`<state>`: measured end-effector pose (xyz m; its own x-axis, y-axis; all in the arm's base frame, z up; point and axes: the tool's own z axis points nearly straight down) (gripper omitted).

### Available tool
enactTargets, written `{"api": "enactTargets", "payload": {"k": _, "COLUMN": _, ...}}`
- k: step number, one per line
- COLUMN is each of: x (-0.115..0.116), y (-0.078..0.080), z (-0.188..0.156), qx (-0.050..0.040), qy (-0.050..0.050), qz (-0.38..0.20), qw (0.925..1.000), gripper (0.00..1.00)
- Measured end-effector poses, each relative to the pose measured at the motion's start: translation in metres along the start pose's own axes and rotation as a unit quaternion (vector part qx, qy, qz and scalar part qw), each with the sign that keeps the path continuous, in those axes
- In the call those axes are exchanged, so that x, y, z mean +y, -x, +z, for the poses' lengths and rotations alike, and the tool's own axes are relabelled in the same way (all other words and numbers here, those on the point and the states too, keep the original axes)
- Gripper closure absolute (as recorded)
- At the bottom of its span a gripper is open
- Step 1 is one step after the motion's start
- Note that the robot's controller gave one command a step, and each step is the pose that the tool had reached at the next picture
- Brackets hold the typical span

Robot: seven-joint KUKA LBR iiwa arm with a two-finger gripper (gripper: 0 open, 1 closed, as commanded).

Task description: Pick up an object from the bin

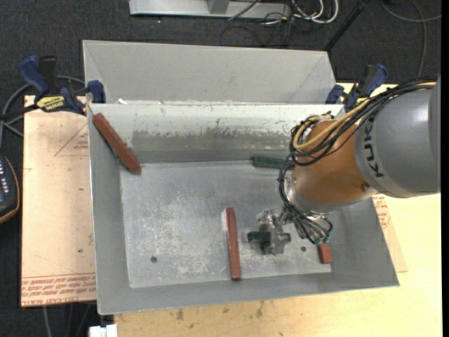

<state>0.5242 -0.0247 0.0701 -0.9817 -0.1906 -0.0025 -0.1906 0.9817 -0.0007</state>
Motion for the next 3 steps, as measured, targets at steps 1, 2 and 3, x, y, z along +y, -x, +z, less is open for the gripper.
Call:
{"api": "enactTargets", "payload": {"k": 1, "x": -0.006, "y": 0.007, "z": -0.189, "qx": -0.0049, "qy": -0.001, "qz": 0.005, "qw": 1.0000, "gripper": 1.00}}
{"api": "enactTargets", "payload": {"k": 2, "x": -0.006, "y": 0.006, "z": -0.184, "qx": -0.0005, "qy": 0.000, "qz": 0.005, "qw": 1.0000, "gripper": 0.00}}
{"api": "enactTargets", "payload": {"k": 3, "x": 0.032, "y": 0.019, "z": -0.027, "qx": 0.0033, "qy": 0.002, "qz": -0.155, "qw": 0.9880, "gripper": 0.00}}
